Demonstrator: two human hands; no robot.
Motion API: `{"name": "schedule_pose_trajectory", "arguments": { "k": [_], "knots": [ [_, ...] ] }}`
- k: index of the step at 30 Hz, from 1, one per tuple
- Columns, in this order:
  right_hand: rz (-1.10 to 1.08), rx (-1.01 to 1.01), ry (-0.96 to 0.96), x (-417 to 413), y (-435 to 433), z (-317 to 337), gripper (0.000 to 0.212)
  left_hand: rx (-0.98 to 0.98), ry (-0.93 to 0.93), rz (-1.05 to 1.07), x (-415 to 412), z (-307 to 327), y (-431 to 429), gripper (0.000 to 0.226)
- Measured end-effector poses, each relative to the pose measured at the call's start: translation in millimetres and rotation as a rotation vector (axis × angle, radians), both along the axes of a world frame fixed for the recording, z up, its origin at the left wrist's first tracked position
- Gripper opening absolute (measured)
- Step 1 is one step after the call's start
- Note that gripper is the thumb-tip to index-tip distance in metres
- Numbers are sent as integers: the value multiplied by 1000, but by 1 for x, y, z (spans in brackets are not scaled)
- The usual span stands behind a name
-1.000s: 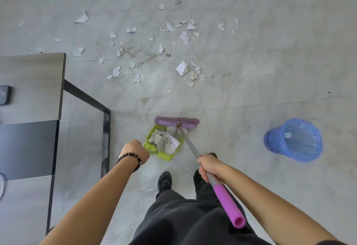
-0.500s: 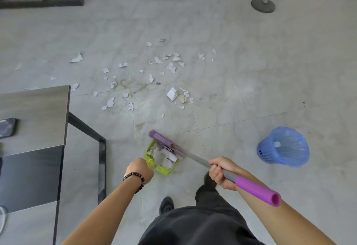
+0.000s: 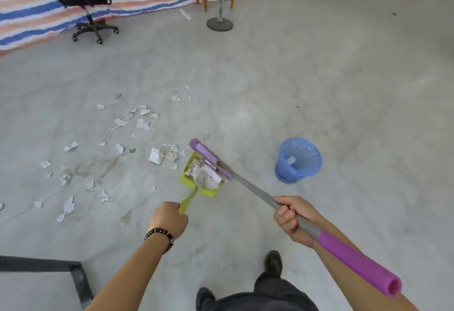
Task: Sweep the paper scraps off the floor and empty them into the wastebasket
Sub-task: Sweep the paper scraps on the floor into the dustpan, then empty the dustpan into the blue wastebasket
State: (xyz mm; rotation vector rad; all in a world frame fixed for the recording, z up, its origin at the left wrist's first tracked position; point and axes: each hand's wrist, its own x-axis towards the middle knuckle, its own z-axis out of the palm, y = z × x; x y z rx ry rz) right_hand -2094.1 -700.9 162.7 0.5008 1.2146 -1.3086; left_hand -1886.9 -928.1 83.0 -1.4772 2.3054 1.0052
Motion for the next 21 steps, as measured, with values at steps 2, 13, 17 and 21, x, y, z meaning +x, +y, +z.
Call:
{"name": "schedule_pose_trajectory", "arguments": {
  "k": [2,13,17,21],
  "knots": [
    [-47,-10,37,-14,21,12,17,-5,42,-36,-30,10,9,11],
    [-278,-28,223,-117,159,46,9,-88,146,-252,-214,61,99,17],
    [-356,-54,214,-158,216,50,13,-128,155,-313,-274,73,136,16],
    [-432,-71,191,-192,261,52,17,-151,139,-340,-323,80,166,22]
  ]
}}
